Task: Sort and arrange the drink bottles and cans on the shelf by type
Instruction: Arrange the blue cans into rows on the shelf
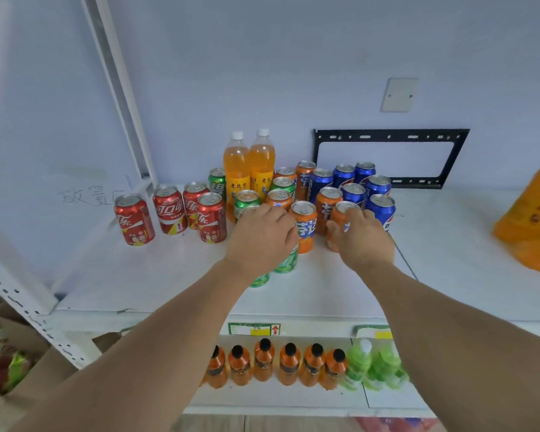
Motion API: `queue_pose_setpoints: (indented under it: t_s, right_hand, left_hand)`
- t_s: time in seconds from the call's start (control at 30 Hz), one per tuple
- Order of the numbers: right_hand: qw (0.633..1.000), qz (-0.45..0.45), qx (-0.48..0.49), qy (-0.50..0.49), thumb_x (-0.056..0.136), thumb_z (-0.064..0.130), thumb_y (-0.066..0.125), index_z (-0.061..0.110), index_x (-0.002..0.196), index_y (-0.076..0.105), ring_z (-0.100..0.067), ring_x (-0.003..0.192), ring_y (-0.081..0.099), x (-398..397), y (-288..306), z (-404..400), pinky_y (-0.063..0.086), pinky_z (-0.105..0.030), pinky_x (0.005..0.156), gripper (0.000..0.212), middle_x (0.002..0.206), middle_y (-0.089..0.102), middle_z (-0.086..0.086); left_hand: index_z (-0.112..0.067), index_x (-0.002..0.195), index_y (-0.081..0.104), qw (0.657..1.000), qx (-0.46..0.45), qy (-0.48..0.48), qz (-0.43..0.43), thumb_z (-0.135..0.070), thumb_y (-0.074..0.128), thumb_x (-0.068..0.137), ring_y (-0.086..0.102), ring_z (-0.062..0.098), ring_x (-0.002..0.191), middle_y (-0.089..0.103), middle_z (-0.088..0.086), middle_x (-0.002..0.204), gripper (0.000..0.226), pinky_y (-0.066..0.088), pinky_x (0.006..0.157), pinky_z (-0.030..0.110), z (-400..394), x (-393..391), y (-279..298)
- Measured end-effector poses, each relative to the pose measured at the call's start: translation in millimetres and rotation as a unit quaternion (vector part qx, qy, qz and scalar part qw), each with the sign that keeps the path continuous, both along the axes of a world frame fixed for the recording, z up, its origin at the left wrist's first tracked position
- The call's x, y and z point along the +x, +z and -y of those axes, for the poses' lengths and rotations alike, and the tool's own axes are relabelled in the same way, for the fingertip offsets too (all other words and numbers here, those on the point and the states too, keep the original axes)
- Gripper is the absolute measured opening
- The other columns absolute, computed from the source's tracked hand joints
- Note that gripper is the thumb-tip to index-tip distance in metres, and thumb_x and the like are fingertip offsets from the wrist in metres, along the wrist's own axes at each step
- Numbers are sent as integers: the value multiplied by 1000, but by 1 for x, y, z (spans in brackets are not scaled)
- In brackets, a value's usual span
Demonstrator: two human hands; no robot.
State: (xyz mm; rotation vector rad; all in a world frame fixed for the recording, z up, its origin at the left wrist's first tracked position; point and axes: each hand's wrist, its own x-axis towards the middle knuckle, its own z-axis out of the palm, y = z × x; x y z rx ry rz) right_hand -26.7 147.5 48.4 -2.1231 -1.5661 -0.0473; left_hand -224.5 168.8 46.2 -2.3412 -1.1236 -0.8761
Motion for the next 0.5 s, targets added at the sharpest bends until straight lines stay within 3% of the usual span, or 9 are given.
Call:
queue_pose_setpoints:
  t_s: [0.2,0.33,0.5]
  right_hand:
    - [999,-39,11,-24,96,48,52,17,135,44,-27,118,52,46,-4,-17,50,-42,86,51,134,50,-7]
    - [996,-76,35,-34,94,51,54,14,140,39,-28,124,48,84,-9,-31,48,-43,92,61,137,45,-9]
    - [984,-173,13,-36,91,54,58,15,145,33,-28,129,44,116,-18,-49,45,-43,97,72,142,40,-9]
  left_hand:
    - [-11,104,70,997,-70,-13,12,-29,60,91,65,23,93,68,6,106,24,53,66,34,-1,58,-6]
    - [-15,132,55,985,-155,17,70,-39,53,98,52,20,124,54,4,139,42,48,94,31,-11,101,-5]
    - [-16,139,48,966,-209,50,142,-43,52,98,44,18,132,48,2,145,49,40,103,29,-28,138,7]
